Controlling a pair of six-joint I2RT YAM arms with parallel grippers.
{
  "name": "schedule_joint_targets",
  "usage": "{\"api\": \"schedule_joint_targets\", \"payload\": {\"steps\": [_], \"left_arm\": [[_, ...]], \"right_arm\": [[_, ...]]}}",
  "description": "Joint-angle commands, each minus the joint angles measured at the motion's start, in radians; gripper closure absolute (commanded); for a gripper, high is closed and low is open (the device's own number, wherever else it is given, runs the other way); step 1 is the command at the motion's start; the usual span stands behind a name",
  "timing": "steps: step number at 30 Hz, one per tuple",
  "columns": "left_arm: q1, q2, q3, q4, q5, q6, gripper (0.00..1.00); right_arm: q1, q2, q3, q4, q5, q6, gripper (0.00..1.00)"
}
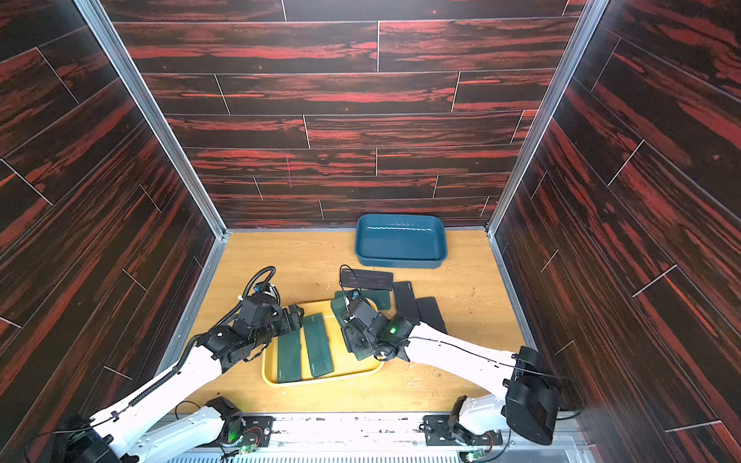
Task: Place the pencil cases by color into the storage box
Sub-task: Place the pencil case at the storage box.
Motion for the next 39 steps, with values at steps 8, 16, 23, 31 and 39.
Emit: {"api": "schedule_joint_targets", "payload": {"steps": [8,16,23,31,39], "left_arm": [[-0.014,-0.075,-0.076,0.034,-0.045,-0.050,0.08],[-0.020,-0.128,-0.090,0.029,-0.063,-0.028,0.08],[-0.021,-0.133,-0.091,0.022,-0.065,-0.024,0.08],[-0.021,-0.136,-0.091,0.016,-0.075,-0.022,0.08],[-0.021,-0.146,-0.093,0.005,-0.080,-0.024,0.08]], "right_arm": [[0.029,0.127,-0.004,0.074,-0.060,0.054,0.52],[0.029,0.205,-0.003,0.119,-0.046,0.060,0.52],[0.029,0.259,-0.009,0.163,0.012,0.068,0.52],[0.029,0.268,-0.044,0.220,0.065,0.073,0.52],[0.027,0.315,-0.034,0.252,0.070,0.097,0.52]]}}
